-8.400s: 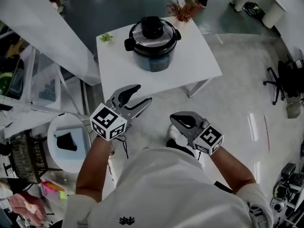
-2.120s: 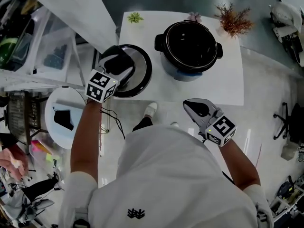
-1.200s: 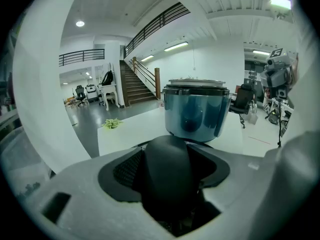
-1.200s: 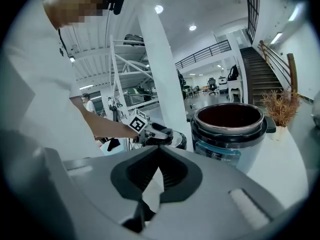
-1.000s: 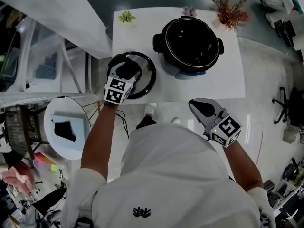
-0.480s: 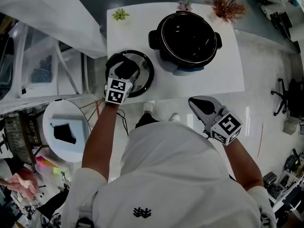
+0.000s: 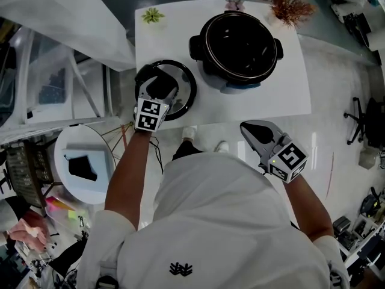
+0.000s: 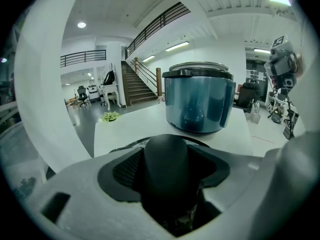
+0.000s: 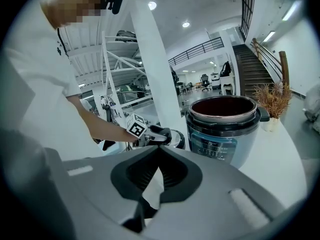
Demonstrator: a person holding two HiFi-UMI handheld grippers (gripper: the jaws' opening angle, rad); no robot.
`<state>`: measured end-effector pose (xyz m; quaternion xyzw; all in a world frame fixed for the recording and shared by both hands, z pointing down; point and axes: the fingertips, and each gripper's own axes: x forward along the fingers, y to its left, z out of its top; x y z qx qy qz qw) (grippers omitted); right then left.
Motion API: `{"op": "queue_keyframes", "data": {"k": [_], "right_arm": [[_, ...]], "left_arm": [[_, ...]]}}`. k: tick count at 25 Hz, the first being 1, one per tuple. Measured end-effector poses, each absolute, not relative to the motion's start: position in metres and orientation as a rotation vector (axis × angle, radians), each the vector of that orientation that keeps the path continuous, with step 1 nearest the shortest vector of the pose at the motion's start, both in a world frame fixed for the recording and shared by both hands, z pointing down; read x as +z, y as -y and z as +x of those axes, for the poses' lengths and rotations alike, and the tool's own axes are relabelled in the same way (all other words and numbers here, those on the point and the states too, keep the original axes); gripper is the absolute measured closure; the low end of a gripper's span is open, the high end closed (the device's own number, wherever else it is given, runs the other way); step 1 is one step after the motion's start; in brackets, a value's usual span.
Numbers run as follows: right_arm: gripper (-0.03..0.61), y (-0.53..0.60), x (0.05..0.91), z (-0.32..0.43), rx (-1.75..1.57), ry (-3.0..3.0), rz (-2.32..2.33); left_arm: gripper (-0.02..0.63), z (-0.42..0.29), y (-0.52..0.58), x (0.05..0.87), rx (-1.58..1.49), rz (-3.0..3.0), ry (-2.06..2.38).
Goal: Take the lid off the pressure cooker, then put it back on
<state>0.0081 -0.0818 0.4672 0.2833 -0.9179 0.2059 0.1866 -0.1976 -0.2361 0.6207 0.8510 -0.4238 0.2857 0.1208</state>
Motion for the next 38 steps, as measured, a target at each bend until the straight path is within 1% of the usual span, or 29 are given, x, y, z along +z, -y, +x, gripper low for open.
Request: {"op": "queue_keyframes", "data": {"k": [11, 17, 22, 38], "right_arm": [[0.565, 0.082, 0.468, 0.006, 0.586, 2.589, 0.787], [0.565, 0.080, 0.469, 0.009, 0.594, 2.582, 0.786], [0.565, 0.082, 0.468, 0.010, 0.589, 2.591, 0.778], [0.565, 0.083, 0.471, -0.010, 0.572, 2.635, 0.650]], "left_arm": [[0.318, -0.200, 0.238, 0.620, 0.805, 2.487, 1.262], [0.299, -0.198, 0.236, 0.612, 0.803, 2.491, 1.261], [0.287, -0.206, 0.229, 0.602, 0.797, 2.496, 1.268], [0.285, -0.240, 0.191, 0.593, 0.775, 2.422, 1.372]]}}
